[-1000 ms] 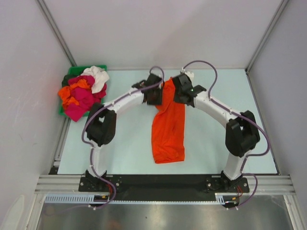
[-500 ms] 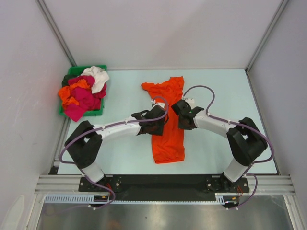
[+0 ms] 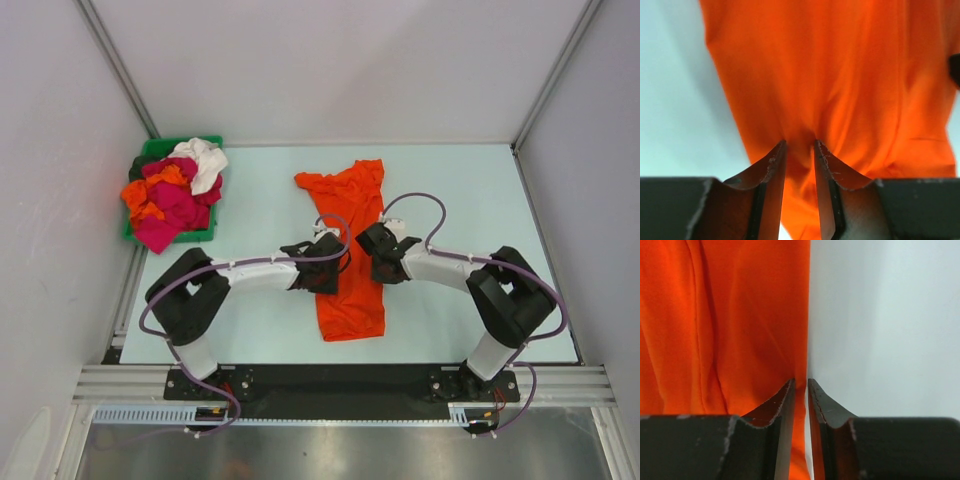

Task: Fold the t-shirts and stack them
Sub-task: Rotate the tshirt 90 degrees

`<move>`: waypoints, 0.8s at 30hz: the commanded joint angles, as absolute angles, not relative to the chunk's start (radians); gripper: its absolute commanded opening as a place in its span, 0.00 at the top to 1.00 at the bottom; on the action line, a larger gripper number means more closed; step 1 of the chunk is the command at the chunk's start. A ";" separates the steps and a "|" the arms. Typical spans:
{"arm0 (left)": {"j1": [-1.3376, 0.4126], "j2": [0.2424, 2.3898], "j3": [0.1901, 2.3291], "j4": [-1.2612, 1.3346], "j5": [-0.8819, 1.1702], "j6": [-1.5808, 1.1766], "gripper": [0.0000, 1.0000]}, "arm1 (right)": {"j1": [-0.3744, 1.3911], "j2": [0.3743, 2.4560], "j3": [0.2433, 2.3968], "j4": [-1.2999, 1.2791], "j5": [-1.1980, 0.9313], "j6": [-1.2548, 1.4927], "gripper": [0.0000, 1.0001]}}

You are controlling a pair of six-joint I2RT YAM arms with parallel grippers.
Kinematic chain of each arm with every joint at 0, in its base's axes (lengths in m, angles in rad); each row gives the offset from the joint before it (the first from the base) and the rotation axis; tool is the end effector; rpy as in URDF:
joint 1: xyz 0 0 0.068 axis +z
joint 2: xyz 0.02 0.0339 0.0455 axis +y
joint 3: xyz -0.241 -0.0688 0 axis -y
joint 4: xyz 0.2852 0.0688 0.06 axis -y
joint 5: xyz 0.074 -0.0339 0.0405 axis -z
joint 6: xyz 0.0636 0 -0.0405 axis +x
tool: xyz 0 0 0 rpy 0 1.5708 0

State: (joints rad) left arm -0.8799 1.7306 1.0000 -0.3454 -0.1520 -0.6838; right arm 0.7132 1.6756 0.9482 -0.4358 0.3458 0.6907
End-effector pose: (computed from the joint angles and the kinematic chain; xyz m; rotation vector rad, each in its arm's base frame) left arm 0.2469 -0.2835 0.0853 0.2100 2.6588 -0.3305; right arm 0.2797 0.2135 0.0855 0.0649 2.6126 0.0002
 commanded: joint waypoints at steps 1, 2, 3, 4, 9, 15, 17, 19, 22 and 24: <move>-0.891 1.775 0.980 -0.301 -0.124 -0.716 0.66 | 0.735 1.716 0.911 -0.387 0.324 0.730 0.78; -0.891 1.785 0.979 -0.301 -0.120 -0.719 0.66 | 0.739 1.726 0.911 -0.387 0.325 0.730 0.78; -0.893 1.790 0.977 -0.302 -0.118 -0.719 0.66 | 0.742 1.739 0.913 -0.393 0.319 0.730 0.78; -0.894 1.793 0.976 -0.316 -0.118 -0.721 0.66 | 0.745 1.749 0.914 -0.400 0.316 0.733 0.78; -0.917 1.787 0.957 -0.371 -0.115 -0.727 0.67 | 0.790 1.750 0.888 -0.445 0.310 0.764 0.78; -0.976 1.715 0.873 -0.408 -0.107 -0.756 0.67 | 0.874 1.717 0.827 -0.505 0.295 0.850 0.79; -1.000 1.701 0.844 -0.420 -0.104 -0.773 0.67 | 0.890 1.692 0.795 -0.520 0.288 0.889 0.79; -1.021 1.683 0.816 -0.431 -0.094 -0.790 0.67 | 0.911 1.677 0.772 -0.523 0.276 0.910 0.79; -1.051 1.652 0.779 -0.439 -0.097 -0.807 0.67 | 0.952 1.651 0.739 -0.540 0.272 0.954 0.79; -1.058 1.641 0.766 -0.445 -0.097 -0.813 0.67 | 0.971 1.635 0.720 -0.555 0.267 0.983 0.79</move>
